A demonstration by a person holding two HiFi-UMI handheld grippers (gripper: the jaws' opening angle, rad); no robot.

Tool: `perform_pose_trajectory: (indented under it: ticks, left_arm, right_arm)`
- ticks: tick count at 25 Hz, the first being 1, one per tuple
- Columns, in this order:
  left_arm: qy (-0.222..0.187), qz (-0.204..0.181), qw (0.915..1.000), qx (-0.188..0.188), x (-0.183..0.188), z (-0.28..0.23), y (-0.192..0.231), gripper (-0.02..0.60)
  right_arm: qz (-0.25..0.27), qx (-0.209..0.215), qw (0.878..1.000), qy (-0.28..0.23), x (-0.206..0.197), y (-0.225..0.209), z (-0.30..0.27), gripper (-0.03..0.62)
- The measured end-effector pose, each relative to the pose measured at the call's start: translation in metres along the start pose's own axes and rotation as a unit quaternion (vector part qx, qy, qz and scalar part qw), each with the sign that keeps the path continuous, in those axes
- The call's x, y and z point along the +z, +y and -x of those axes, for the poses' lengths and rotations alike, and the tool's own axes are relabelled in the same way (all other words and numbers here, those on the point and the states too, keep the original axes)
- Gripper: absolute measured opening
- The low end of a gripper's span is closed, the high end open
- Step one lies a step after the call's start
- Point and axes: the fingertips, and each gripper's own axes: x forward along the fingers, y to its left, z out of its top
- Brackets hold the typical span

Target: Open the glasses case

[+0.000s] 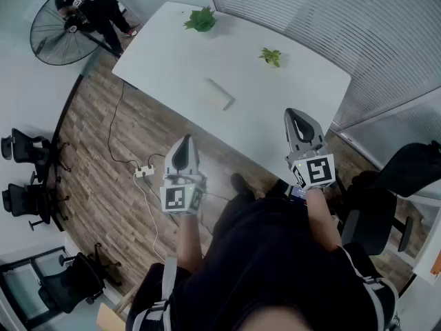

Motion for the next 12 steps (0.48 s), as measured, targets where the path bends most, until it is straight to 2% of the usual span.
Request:
perform_pose_trajectory:
  ticks: [3,12]
  left_arm:
    - [-0.003,0.004,1.0,0.006,-0.0015,-0.0028,0.0074,0.0]
    - [-0.005,-0.012,0.9999,-0.007,0.0015,-0.0083,0.0129,0.0]
  right_arm:
    - [0.001,-0.001,1.0,-0.004,0.0013,0.0003,-0.0046,0.014]
    - [-0.005,0.003,1.0,-0.006,0.0006,0.0052,-0.0095,0.015]
